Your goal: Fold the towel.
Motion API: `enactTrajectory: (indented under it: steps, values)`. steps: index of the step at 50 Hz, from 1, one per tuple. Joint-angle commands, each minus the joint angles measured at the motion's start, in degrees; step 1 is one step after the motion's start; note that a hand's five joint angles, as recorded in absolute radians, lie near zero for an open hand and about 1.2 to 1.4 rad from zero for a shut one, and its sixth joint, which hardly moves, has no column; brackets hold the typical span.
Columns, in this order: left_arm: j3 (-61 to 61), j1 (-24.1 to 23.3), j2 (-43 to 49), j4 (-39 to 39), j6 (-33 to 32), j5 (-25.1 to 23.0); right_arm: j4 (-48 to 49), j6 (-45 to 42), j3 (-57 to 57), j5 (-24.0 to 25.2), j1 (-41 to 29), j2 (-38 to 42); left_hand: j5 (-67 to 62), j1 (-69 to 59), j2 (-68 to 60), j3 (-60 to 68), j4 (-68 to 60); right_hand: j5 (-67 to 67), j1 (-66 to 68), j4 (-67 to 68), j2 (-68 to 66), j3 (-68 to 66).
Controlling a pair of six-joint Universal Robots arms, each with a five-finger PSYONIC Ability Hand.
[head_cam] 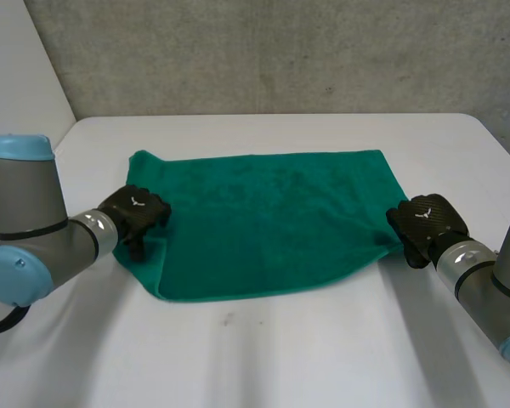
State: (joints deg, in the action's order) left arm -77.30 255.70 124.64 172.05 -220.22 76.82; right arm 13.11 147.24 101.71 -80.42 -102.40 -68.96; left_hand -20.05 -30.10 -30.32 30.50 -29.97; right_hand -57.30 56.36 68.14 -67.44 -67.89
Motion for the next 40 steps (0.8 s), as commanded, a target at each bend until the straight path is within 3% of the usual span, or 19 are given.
enactTrajectory:
  steps: [1, 15, 18, 19, 20, 23, 30, 35, 40]
  values:
    - [1.2, -0.1, 3.2, 0.3, -3.1, 0.5, 0.0, 0.0, 0.0, 0.0, 0.0, 0.0, -1.4, -1.3, -1.1, 0.9, -1.4, -12.7, 23.6, 11.9, -12.6, -12.1]
    - [2.5, -0.4, 5.5, 0.1, -3.5, 1.2, 0.0, -0.1, -0.1, 0.0, 0.1, 0.0, -8.4, -8.4, -8.1, 8.0, -8.5, -12.7, 23.6, 11.9, -12.6, -12.1]
    - [2.4, -0.4, 5.4, 0.2, -3.4, 1.5, 0.1, -0.1, -0.1, 0.0, 0.1, 0.1, -25.0, -24.9, -24.7, 24.5, -25.1, -12.7, 23.6, 11.9, -12.6, -12.1]
    - [2.4, -0.4, 5.4, 0.2, -3.4, 1.5, 0.1, -0.1, -0.1, 0.0, 0.1, 0.1, -25.1, -25.0, -24.8, 24.6, -25.2, -12.7, 23.6, 11.9, -12.6, -12.1]
    - [2.2, -0.5, 4.9, 0.2, -3.2, 1.6, 0.1, -0.1, -0.1, 0.0, 0.1, 0.1, -42.7, -42.7, -42.5, 42.3, -42.8, -12.7, 23.6, 11.9, -12.6, -12.1]
    - [1.8, -0.6, 4.5, 0.4, -3.1, 1.7, 0.1, -0.1, -0.2, 0.0, 0.1, 0.1, -49.9, -49.9, -49.7, 49.5, -50.0, -12.7, 23.6, 11.9, -12.6, -12.1]
    - [-1.3, -0.5, 0.2, 0.7, -2.8, 4.1, 0.0, -0.1, -0.6, -0.4, 0.5, 0.0, -50.0, -49.9, -49.7, 49.5, -50.0, -12.7, 23.6, 11.9, -12.6, -12.1]
    - [-9.1, 1.3, -9.0, 0.8, -0.9, 5.3, -1.1, -0.6, -1.5, -0.9, 0.7, -0.8, -50.0, -49.9, -49.7, 49.5, -50.0, -12.7, 23.6, 11.9, -12.6, -12.1]
    - [-21.2, 5.0, -19.3, 0.7, 2.3, 5.0, -10.3, -7.8, -3.3, -0.9, 0.9, -4.1, -50.0, -49.9, -49.7, 49.5, -50.0, -12.7, 23.6, 11.9, -12.6, -12.1]
